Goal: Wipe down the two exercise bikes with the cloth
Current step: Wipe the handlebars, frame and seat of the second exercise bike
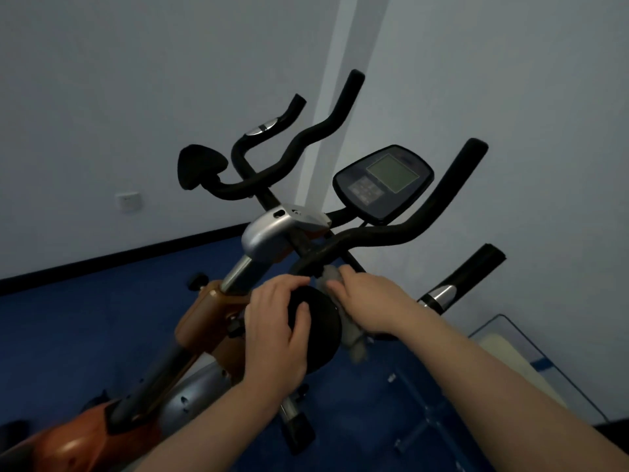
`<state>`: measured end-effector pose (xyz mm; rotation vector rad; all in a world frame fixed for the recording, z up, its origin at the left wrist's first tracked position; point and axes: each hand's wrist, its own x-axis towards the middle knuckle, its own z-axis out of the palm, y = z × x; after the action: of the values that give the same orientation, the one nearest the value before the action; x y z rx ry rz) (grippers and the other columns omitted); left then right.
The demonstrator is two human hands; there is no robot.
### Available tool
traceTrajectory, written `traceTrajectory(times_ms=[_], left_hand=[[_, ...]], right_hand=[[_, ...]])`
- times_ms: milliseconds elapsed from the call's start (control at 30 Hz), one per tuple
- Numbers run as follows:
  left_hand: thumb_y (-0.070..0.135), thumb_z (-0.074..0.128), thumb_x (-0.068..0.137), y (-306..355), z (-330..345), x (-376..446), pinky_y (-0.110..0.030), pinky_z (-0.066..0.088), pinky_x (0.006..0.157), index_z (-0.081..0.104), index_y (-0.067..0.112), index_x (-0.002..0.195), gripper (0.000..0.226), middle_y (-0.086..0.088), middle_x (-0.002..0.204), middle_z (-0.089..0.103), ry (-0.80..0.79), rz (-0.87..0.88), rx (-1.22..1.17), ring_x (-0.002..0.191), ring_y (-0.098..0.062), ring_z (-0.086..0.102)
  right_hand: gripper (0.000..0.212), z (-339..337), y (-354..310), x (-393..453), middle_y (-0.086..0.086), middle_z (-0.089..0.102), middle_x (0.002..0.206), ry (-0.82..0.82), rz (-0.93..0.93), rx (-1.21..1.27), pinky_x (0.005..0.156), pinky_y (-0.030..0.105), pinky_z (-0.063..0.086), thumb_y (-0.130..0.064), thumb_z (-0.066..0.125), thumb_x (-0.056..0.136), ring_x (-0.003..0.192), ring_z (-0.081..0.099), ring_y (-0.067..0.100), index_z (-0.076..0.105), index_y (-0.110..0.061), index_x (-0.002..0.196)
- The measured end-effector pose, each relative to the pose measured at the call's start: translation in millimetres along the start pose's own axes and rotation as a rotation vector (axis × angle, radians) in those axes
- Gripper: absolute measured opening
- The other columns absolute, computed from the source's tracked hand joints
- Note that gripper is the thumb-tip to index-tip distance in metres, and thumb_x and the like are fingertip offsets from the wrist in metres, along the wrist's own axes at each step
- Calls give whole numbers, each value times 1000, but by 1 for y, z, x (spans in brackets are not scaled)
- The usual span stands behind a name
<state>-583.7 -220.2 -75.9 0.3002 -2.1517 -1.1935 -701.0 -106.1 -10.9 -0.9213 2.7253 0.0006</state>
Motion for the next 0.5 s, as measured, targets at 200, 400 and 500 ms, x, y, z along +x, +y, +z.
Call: traceTrajectory(times_ms=[200, 400, 500], left_hand=[[31, 44, 90, -3, -2, 1, -30, 37, 93, 50, 35, 117, 28, 18, 113, 49, -40, -6, -1, 112, -3, 43], [29, 45, 90, -1, -2, 1, -31, 38, 93, 50, 33, 118, 29, 18, 114, 48, -59, 4, -22, 112, -7, 45], [30, 44, 90, -1, -3, 1, -35, 40, 94, 51, 32, 119, 29, 15, 115, 49, -73, -12, -23, 113, -9, 45]], right_hand=[[36, 6, -1, -8, 7, 62, 104, 38, 39, 52, 70, 37, 41, -45, 28, 103, 89, 58, 26, 46, -16, 115], [45, 7, -6, 11, 11, 63, 104, 54, 99, 108, 79, 41, 47, -48, 22, 103, 92, 59, 27, 50, -14, 115], [44, 16, -13, 13, 9, 64, 106, 147, 110, 194, 80, 41, 48, -46, 25, 103, 91, 59, 25, 51, -16, 121]])
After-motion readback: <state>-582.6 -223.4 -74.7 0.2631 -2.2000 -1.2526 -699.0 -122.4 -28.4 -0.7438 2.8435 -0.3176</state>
